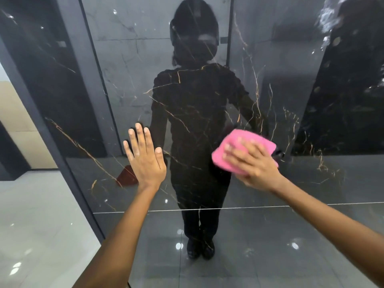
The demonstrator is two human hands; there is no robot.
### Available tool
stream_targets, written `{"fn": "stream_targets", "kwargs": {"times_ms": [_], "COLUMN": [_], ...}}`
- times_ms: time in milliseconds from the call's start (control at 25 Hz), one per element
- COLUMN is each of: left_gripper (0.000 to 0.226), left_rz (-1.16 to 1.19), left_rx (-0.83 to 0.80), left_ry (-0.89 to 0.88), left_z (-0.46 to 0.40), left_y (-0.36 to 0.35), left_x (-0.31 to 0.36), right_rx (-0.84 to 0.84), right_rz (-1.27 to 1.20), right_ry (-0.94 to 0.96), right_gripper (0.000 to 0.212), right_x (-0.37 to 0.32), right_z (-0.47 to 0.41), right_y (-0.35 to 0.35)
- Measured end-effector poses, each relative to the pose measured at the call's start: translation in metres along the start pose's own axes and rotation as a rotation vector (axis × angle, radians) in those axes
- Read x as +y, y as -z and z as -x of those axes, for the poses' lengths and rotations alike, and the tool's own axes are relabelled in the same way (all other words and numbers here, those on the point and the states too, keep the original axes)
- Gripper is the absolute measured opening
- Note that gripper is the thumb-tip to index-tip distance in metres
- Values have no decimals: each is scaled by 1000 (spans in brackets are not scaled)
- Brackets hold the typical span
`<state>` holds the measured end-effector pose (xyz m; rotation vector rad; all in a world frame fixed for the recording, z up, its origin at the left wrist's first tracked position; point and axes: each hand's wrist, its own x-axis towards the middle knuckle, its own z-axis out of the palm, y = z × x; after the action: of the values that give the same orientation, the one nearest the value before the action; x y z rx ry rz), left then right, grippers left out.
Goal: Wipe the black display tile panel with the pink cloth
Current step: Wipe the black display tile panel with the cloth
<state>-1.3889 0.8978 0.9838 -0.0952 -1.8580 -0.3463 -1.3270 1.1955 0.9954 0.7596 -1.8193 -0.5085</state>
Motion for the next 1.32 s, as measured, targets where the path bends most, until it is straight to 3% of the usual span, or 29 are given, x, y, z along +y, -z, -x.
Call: {"fn": "stream_targets", "kwargs": {"times_ms": [40,80,120,240,360,440,600,640,760,800,880,1040,1080,1160,1240,1320], "left_gripper": [56,56,56,56,55,55,55,56,61,64,67,69,69,68,65,59], "left_rz": [5,19,34,43,56,57,234,287,299,240,140,101,94,74,62,113], "left_rx": [5,6,5,-14,-28,-29,5,-6,-74,-80,-67,-52,-49,-67,-95,-78], "left_ry": [4,5,4,12,12,40,132,102,-43,-62,-67,-53,-51,-30,-3,12], "left_z": [0,0,0,0,-1,-2,2,3,4,3,3,8,8,4,1,0], "left_y": [-1,0,0,3,5,6,12,12,2,-3,-13,-13,-12,-11,-6,1], "left_x": [0,-1,-1,2,4,4,50,71,113,117,116,118,120,121,122,127], "right_rx": [53,76,42,-240,-367,-261,-29,-17,-201,-245,-176,188,240,232,52,-76], "right_rz": [-38,-65,-70,-28,15,71,-5,5,67,48,23,-12,-51,-52,-22,0], "right_ry": [-194,-254,-177,392,573,492,-136,-112,379,426,300,-357,-415,-227,210,388], "right_gripper": [47,49,54,80,86,85,66,66,69,70,76,73,70,68,67,71], "right_x": [-6,-24,-50,-115,-80,-29,20,13,-7,7,55,156,157,126,90,99], "right_z": [-20,-36,-42,12,77,83,13,4,46,65,79,23,6,-3,31,68], "right_y": [-2,-7,-17,-38,-27,-13,4,1,-9,-6,10,53,56,43,26,24]}}
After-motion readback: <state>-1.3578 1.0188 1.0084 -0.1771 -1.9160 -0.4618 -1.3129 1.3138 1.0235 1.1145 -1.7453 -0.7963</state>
